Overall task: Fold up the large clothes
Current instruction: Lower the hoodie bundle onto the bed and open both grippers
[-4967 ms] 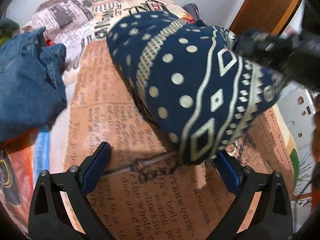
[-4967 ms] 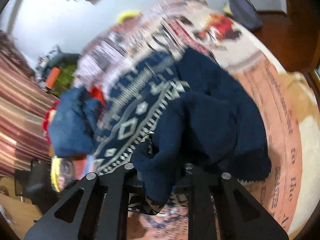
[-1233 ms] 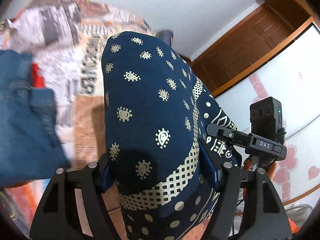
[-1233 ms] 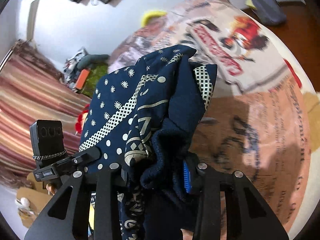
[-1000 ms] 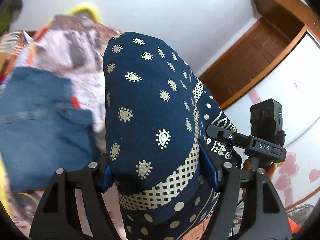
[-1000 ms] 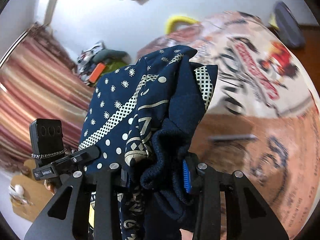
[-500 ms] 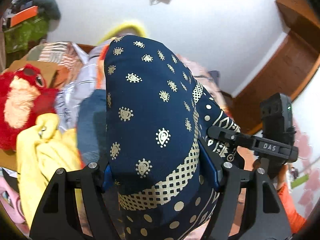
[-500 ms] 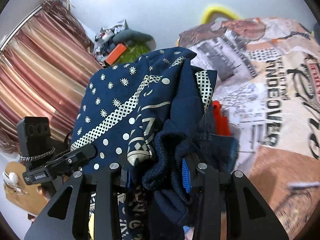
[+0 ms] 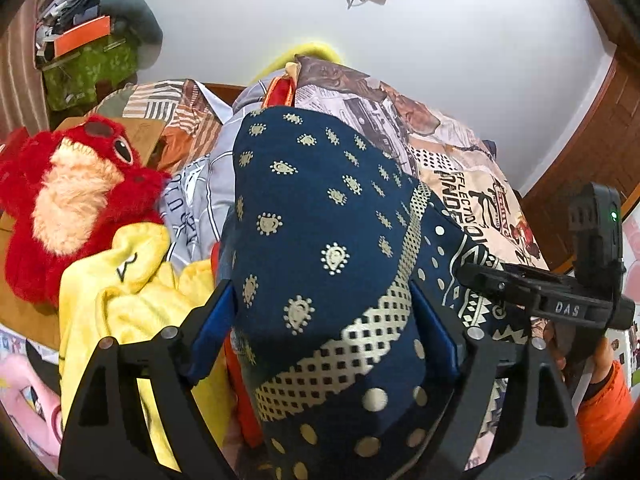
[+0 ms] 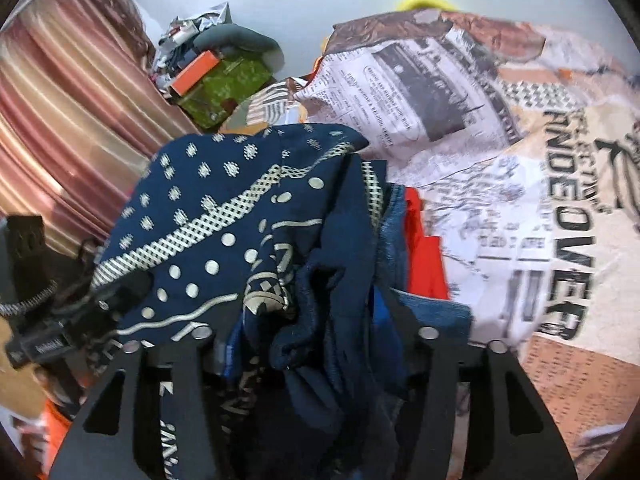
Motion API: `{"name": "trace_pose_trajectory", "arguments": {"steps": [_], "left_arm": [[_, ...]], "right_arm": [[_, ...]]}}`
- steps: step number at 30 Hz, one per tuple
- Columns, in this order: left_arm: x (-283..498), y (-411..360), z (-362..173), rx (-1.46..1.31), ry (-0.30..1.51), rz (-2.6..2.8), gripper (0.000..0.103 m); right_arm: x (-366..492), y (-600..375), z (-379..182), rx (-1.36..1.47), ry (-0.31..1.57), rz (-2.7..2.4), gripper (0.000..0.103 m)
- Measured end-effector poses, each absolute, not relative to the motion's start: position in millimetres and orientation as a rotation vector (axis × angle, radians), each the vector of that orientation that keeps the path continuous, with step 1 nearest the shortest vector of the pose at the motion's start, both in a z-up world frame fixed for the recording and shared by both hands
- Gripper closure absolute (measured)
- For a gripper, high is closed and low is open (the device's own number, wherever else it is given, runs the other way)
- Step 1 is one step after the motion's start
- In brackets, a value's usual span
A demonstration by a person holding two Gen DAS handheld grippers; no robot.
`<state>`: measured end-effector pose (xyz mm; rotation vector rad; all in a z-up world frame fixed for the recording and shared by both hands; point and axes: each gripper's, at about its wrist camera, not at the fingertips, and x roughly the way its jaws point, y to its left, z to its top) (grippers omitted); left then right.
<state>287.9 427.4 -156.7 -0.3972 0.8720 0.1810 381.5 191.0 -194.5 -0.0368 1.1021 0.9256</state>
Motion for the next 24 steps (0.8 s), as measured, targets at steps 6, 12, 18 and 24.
{"name": "trace_pose_trajectory", "arguments": {"steps": [6,12,18,24], "left_arm": [[250,393,-126,-0.278,0.853,0.202,0.016],[206,356,-97,-0.174,0.842,0.244,0.017],[157,321,-43,-0.164,0.734,0.251,0.017],[101,276,28,-0.109,0.540,0.263,0.017]], "right_arm": [[346,169,-171,-0.196,1.038,0.850,0.043],[310,137,-152,-0.236,1.035,0.853,0.043],[263,102,-94,-0.194,0.879,0.856,0.043],[211,70,-18,-0.130,0.657,0.877,0.043]]}}
